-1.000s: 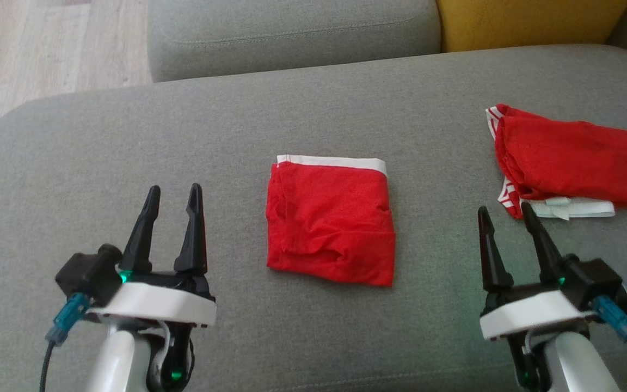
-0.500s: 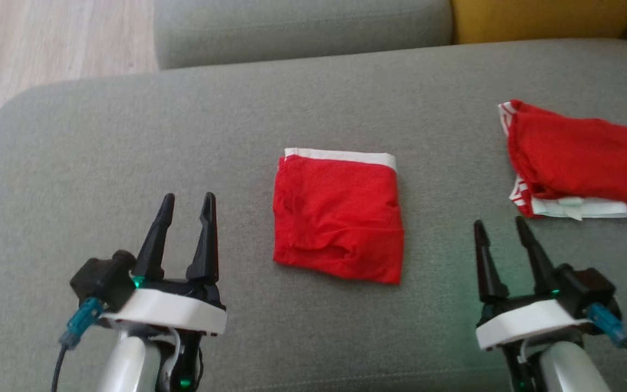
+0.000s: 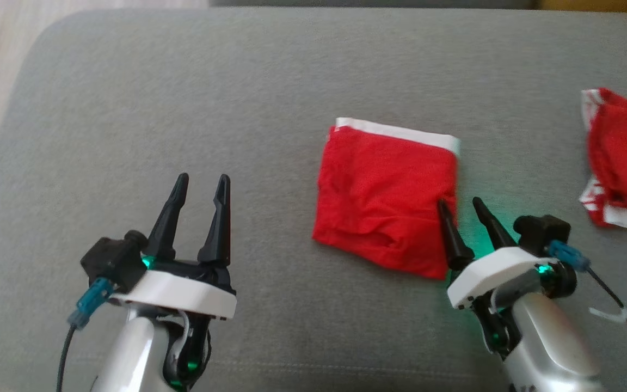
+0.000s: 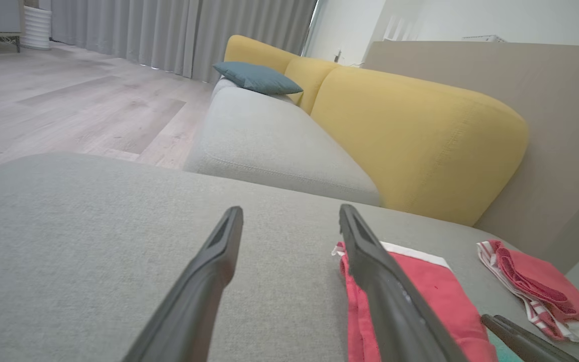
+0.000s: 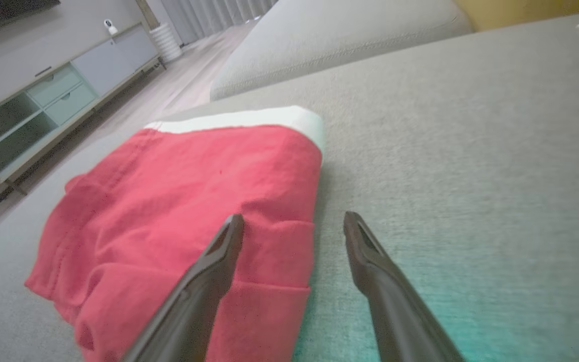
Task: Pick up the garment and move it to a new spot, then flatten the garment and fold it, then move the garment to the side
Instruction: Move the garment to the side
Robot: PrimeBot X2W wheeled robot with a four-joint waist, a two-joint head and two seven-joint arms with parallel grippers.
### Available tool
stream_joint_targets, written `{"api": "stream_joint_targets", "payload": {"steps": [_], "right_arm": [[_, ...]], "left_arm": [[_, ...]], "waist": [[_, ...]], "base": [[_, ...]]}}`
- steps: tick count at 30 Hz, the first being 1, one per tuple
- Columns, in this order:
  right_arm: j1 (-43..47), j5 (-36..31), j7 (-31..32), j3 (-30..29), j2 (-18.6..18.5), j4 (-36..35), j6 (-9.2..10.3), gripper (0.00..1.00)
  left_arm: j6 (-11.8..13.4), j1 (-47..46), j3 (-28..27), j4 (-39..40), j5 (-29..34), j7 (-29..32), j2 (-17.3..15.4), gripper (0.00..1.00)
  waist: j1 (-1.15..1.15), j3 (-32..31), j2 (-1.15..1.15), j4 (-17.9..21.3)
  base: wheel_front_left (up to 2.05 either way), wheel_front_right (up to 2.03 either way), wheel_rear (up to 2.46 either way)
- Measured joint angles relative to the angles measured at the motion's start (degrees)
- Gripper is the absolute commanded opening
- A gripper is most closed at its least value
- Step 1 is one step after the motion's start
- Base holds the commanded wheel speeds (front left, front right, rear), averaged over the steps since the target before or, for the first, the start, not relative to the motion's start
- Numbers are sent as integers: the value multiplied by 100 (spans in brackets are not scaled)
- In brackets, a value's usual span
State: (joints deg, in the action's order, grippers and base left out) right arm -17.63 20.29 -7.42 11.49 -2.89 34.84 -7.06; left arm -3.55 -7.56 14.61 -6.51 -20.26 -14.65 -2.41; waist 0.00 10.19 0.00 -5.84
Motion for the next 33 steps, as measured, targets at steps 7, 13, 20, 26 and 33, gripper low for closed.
{"api": "stream_joint_targets", "payload": {"steps": [7,13,20,26,33], "right_arm": [[-417,32,34,120,-7,790,0,100],[-862,-36,-49,335,-59,1228,0,0],[-1028,-572,-430,390,-18,1483,-5,0],[-1041,-1396,-579,127,-30,1315,-5,0],[-1148,-1938,-560,123,-606,632,-5,0]], "left_arm": [[0,-8,-8,-14,1,0,-1,100],[0,-19,-49,-12,2,0,-1,100],[2,-124,-77,-3,2,0,1,100],[1,-118,-140,-1,2,0,1,100],[1,-117,-231,47,2,-1,1,100]], "waist": [[0,180,0,-323],[0,274,0,-371],[0,265,0,-134],[0,172,0,179],[0,133,0,605]], "base": [[0,0,0],[0,0,0],[0,0,0],[0,0,0],[0,0,0]]}}
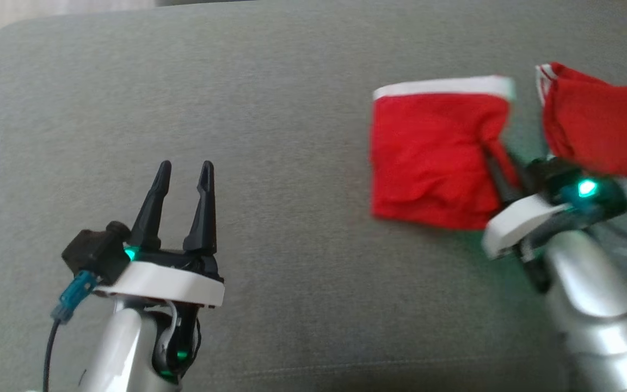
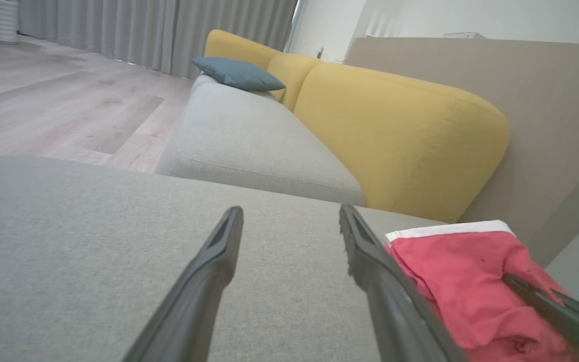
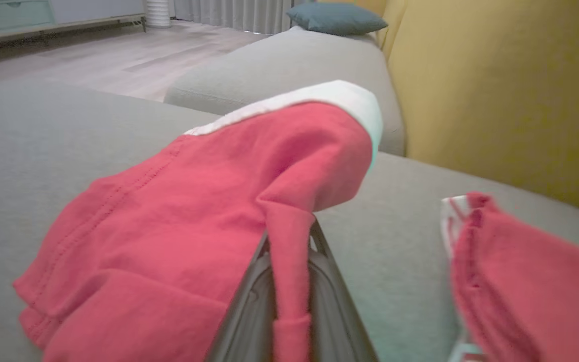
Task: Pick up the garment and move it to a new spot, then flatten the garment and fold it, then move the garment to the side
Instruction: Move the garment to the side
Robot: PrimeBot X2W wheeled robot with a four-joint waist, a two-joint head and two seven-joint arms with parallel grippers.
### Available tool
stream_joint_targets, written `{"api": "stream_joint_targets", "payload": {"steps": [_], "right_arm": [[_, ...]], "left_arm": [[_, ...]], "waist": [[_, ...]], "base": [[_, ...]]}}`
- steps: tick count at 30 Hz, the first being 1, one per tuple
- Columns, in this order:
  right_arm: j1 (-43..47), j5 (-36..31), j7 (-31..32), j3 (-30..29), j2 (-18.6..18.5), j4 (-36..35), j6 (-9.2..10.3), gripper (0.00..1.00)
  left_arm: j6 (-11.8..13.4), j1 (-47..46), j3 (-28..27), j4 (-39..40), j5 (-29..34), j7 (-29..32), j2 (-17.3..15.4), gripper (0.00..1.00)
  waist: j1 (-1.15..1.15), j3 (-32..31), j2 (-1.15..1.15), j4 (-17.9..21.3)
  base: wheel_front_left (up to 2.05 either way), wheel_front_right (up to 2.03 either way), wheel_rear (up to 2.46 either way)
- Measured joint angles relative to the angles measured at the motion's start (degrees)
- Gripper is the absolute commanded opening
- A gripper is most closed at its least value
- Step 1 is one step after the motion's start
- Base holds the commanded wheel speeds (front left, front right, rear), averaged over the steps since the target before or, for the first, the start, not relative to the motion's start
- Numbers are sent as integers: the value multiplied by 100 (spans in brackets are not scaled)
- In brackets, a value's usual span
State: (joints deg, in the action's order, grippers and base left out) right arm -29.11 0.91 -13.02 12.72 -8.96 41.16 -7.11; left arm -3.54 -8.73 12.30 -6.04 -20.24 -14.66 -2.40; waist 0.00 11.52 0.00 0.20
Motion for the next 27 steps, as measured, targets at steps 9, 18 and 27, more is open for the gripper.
{"api": "stream_joint_targets", "payload": {"steps": [9,18,27], "right_arm": [[-133,136,788,145,-1613,-521,0,0],[-334,332,1245,292,-2599,-495,-1,0],[-484,169,1435,81,-2808,-381,-1,0]], "left_arm": [[-53,-48,-33,22,102,0,-1,100],[-157,-343,-103,25,151,0,1,100],[-201,-376,-153,19,149,0,1,100]], "waist": [[0,269,0,317],[0,600,0,367],[0,759,0,285]], "base": [[0,0,0],[0,0,0],[0,0,0]]}}
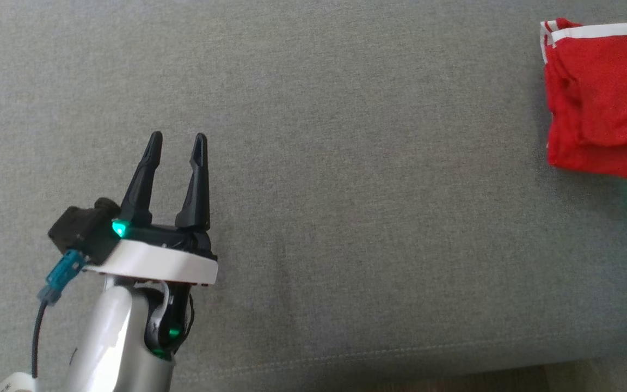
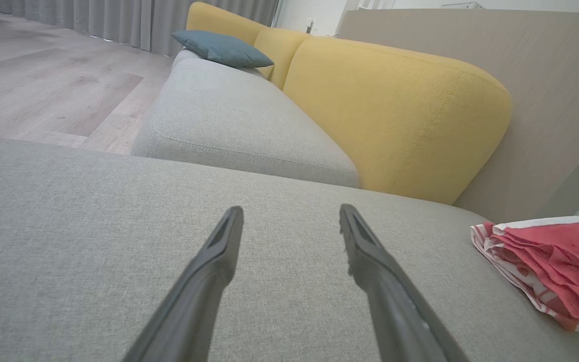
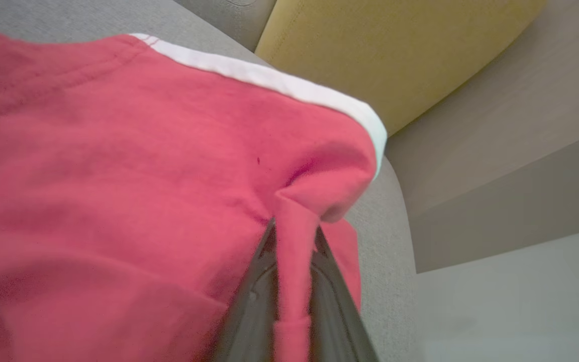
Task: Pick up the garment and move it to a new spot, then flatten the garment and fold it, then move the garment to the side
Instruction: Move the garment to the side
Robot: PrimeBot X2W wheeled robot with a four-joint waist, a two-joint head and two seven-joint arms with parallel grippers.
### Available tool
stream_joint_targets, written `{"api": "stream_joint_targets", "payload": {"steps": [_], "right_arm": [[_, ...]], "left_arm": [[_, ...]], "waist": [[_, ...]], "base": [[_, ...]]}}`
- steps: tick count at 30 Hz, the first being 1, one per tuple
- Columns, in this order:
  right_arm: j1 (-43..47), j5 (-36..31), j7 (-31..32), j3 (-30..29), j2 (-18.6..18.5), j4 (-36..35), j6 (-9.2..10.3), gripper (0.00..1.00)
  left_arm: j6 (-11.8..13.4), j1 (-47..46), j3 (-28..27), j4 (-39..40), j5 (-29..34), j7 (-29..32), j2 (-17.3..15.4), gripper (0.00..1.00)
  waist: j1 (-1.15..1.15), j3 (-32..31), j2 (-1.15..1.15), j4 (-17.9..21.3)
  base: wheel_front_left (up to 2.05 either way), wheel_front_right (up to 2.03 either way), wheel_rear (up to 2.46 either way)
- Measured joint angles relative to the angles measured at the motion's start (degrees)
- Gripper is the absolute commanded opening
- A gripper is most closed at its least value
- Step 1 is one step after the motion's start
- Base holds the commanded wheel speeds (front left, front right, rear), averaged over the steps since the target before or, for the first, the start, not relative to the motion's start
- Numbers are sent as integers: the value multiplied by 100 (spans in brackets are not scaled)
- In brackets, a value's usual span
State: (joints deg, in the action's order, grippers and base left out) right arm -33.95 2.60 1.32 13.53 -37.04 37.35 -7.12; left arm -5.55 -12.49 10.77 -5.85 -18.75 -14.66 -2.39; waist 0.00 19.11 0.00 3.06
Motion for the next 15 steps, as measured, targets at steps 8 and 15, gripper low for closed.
{"api": "stream_joint_targets", "payload": {"steps": [8,15], "right_arm": [[-55,-339,172,-474,4,82,0,0],[-91,-728,390,-802,120,32,0,0]], "left_arm": [[0,-115,-19,-7,0,0,0,100],[-3,-119,-40,-7,0,0,2,100]], "waist": [[0,58,0,-20],[0,109,0,14]], "base": [[0,0,0],[0,0,0]]}}
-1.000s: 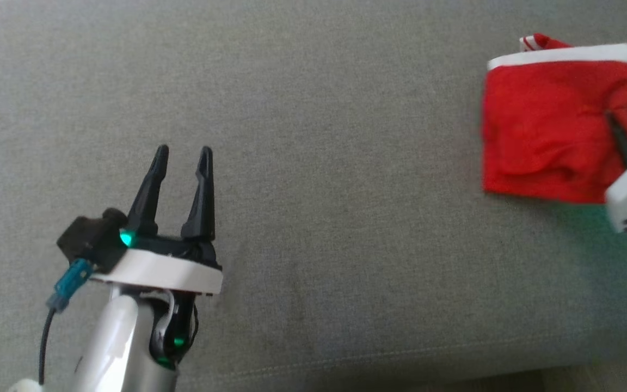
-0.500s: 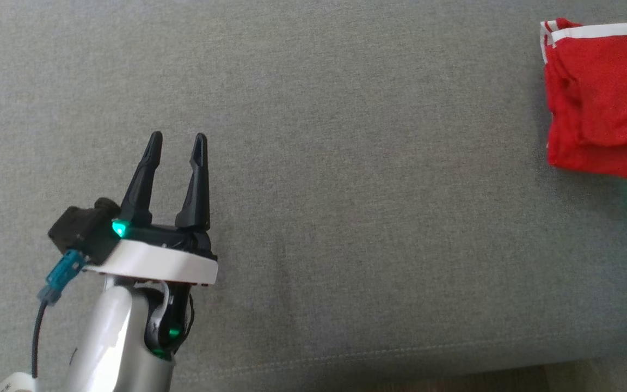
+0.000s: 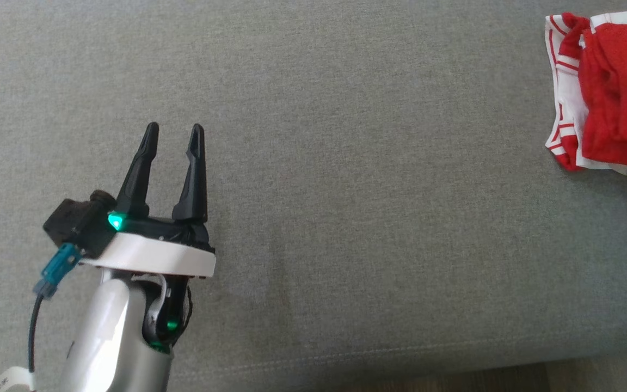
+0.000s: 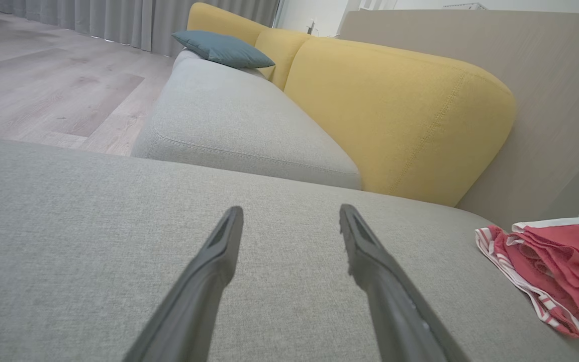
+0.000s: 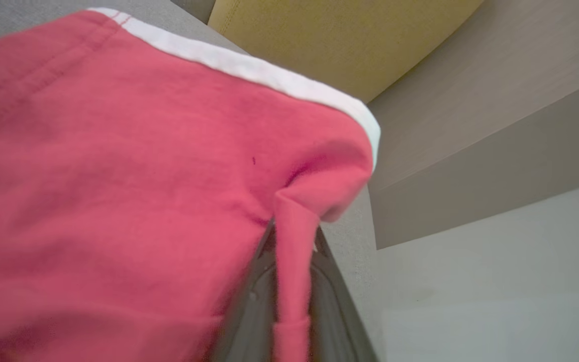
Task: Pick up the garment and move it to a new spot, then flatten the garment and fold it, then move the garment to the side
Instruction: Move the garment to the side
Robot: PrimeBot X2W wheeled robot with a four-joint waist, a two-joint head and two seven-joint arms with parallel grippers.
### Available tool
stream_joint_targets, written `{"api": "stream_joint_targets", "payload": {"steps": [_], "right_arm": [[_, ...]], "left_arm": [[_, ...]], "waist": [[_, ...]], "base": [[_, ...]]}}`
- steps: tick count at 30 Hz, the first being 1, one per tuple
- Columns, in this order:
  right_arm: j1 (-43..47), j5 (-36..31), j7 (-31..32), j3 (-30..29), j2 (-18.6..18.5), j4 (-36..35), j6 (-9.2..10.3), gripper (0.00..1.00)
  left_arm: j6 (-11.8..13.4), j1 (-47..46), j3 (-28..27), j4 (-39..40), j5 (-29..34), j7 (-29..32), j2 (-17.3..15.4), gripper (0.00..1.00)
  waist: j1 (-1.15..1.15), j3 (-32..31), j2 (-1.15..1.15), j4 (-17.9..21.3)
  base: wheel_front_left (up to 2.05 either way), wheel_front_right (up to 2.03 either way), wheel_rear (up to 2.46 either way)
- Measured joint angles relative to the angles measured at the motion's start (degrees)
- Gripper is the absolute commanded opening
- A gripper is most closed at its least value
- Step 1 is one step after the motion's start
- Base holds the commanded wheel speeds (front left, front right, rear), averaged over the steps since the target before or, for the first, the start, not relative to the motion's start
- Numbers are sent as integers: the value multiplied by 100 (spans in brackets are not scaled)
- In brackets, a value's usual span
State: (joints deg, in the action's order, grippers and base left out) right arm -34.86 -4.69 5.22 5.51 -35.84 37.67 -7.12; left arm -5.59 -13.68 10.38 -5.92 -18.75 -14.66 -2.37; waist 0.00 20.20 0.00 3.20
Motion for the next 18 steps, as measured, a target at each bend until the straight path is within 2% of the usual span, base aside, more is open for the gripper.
{"api": "stream_joint_targets", "payload": {"steps": [4,5,6,8,18], "right_arm": [[1,-45,43,-165,132,-27,0,0],[2,-44,43,-232,154,-27,0,31],[3,-41,44,-307,180,-25,0,44],[3,13,44,-446,261,-25,0,100],[-2,15,-79,-829,620,-439,0,100]], "left_arm": [[-3,-1,0,0,0,0,-1,100],[-3,-1,-1,0,0,0,-1,100],[-4,-2,-1,0,0,0,0,100],[-4,-3,-4,-1,0,0,-1,100],[-23,1,-5,-123,0,0,0,100]], "waist": [[0,29,0,-2],[0,35,0,-1],[0,38,0,0],[0,32,0,5],[0,-204,0,37]], "base": [[0,0,0],[0,0,0],[0,0,0],[0,0,0],[0,0,0]]}}
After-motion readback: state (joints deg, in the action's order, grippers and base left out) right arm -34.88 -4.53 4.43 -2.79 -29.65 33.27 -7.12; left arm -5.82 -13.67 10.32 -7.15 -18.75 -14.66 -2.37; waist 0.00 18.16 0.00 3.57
